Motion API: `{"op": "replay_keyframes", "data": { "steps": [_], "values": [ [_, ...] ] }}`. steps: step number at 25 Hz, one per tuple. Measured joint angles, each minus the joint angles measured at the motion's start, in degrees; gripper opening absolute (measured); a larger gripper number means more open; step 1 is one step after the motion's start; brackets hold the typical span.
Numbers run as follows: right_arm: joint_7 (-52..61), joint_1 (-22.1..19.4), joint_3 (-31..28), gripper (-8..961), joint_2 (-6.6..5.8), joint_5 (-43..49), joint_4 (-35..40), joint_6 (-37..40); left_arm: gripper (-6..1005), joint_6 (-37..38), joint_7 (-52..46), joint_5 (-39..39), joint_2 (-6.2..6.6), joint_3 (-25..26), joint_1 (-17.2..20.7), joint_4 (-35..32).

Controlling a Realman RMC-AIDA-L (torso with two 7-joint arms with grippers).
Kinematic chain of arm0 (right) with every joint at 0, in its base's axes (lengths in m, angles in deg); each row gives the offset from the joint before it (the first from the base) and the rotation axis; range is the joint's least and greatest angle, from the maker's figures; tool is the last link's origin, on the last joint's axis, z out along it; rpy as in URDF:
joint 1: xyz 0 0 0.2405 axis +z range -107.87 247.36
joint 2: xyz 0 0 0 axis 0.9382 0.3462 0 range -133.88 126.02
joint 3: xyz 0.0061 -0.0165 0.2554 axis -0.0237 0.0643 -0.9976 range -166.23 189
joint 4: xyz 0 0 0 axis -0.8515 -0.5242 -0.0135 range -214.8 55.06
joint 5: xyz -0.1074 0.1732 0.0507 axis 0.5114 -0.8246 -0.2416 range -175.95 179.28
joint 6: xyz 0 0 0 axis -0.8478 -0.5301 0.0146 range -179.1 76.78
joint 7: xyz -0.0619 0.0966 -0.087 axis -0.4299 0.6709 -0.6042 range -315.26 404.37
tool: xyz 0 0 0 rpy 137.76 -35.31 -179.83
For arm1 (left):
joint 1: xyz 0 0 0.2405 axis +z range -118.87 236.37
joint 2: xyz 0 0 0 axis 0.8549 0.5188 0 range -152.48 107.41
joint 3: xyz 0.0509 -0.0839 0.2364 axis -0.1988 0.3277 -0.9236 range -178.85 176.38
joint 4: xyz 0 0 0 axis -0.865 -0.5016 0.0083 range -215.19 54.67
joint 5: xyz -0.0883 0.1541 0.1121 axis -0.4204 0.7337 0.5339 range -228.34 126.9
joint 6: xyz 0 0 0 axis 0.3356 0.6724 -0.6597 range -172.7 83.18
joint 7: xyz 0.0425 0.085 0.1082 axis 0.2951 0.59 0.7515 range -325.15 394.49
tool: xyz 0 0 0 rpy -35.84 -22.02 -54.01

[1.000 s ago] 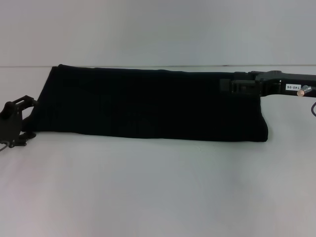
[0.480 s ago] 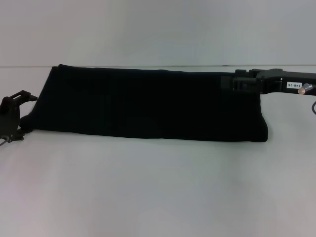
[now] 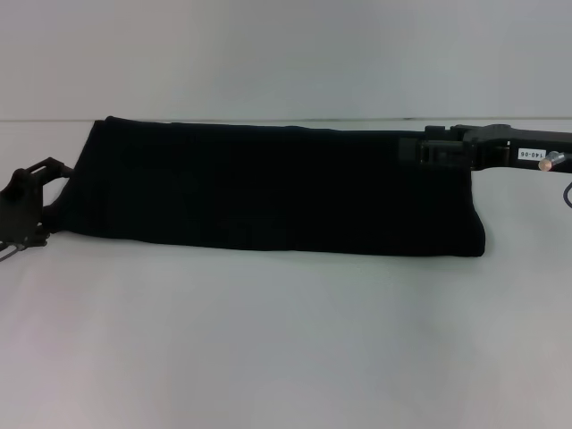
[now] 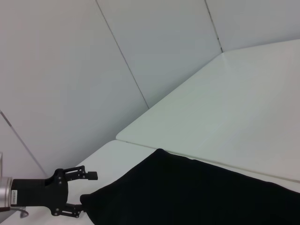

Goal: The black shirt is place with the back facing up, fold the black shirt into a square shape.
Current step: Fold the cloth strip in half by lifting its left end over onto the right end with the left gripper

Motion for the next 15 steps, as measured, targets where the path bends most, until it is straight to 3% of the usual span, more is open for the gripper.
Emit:
{"op": "replay_keyframes", "data": {
  "steps": [5, 15],
  "values": [
    [0.0, 0.0, 0.0, 824, 0.01, 0.0, 0.0, 0.0, 883, 0.3, 3.2, -0.5, -0.02, 0.3, 0.4, 0.0],
    [0.0, 0.0, 0.0, 823, 0.06, 0.0, 0.4, 0.2, 683, -0.8, 7.2, -0.6, -0.27, 0.0, 1.4, 0.4]
  ]
}}
